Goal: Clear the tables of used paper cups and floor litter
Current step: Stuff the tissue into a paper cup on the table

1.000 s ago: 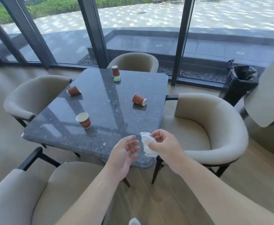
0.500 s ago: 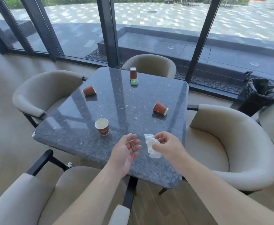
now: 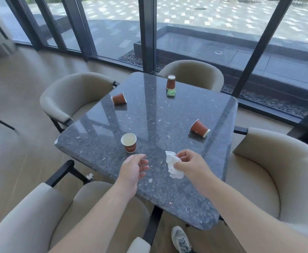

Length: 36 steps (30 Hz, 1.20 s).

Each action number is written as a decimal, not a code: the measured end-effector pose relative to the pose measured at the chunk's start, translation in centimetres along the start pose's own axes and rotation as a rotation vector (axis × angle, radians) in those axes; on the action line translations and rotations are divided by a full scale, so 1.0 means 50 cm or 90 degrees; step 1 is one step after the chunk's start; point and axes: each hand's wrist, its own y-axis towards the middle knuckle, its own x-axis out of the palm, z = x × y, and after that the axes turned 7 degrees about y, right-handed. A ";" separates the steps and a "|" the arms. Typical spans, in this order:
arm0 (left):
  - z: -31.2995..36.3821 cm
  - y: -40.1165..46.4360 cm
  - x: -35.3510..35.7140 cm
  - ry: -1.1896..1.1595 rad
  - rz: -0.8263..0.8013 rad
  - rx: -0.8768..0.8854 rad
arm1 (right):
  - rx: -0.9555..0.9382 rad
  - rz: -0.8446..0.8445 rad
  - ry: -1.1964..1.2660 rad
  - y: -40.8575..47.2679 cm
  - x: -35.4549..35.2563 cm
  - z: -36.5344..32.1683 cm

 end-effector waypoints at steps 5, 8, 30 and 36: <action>0.023 0.052 0.008 -0.032 0.075 -0.019 | 0.038 -0.051 0.025 0.104 -0.004 -0.013; 0.037 0.092 0.009 -0.033 0.120 -0.027 | 0.043 -0.080 0.042 0.164 -0.002 -0.029; 0.035 0.380 -0.050 0.531 0.229 -0.005 | 0.099 -0.178 -0.020 0.406 0.019 -0.043; 0.007 0.445 -0.058 0.681 0.158 -0.040 | 0.107 -0.157 -0.031 0.420 0.034 -0.042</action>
